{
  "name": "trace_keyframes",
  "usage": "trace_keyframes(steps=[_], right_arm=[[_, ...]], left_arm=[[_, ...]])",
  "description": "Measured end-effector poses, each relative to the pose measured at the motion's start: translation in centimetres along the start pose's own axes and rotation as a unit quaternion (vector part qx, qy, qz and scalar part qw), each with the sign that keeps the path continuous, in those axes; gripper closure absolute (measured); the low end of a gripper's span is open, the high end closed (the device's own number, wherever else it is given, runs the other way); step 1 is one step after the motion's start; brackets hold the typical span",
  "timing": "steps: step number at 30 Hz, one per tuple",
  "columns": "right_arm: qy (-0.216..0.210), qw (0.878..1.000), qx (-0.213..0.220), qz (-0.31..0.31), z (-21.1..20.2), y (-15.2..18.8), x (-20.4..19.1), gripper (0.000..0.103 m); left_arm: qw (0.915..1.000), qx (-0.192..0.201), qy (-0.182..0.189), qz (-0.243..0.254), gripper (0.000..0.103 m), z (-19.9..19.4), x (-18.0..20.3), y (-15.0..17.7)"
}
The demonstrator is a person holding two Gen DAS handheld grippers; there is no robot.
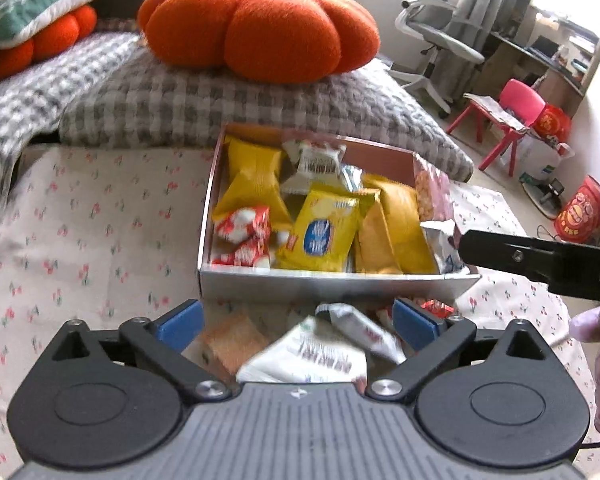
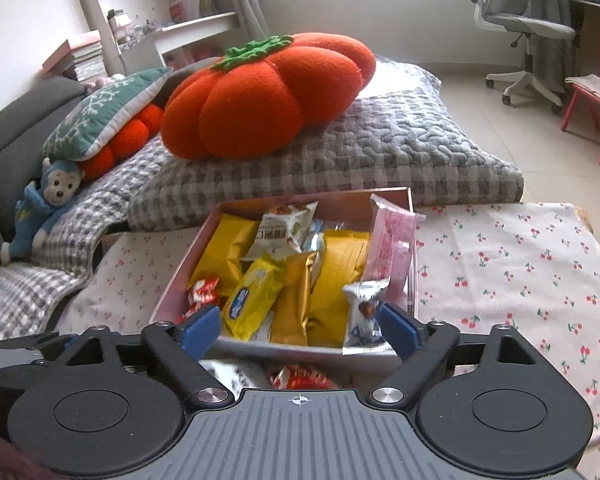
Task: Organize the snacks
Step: 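Move both tools back over the remaining snacks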
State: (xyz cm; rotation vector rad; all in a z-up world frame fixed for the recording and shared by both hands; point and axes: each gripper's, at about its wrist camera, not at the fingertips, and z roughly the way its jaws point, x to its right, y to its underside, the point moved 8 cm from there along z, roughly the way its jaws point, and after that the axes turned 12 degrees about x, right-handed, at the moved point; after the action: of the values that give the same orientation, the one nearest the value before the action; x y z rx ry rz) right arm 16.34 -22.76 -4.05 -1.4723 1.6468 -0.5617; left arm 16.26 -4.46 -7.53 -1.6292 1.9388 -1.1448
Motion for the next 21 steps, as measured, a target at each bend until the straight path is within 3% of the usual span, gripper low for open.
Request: trace_keyframes(steps=[4,7,10,16,21], right_arm=[[0.000,1.000,-0.009,-0.010,-0.4,1.4,-0.1,0.014],[0.002,1.000,-0.015,-0.016,-0.6,2.6,0.1,0.014],[0.007,0.999,-0.021,-0.029,-0.7,4.0,0.2,0.014],[0.002,0.999,-0.039,-0.027,-0.9,5.5,0.6,0.014],[-0.004,0.999,-0.044,-0.018,-1.0,5.8,0.7,0.014]], left_arm=[[0.9994,-0.003,0.006,-0.033,0.007,0.2,-0.5,1.4],[0.9994,-0.011,0.015,-0.029,0.011,0.2,0.0,1.9],[0.9995,-0.012,0.024,0.015,0.025,0.1,1.4,2.3],[0.9974,-0.019,0.040,0.057,0.028,0.8,2.2,3.1],[0.9942,-0.023,0.054,0.090,0.043,0.4,3.1,3.8]])
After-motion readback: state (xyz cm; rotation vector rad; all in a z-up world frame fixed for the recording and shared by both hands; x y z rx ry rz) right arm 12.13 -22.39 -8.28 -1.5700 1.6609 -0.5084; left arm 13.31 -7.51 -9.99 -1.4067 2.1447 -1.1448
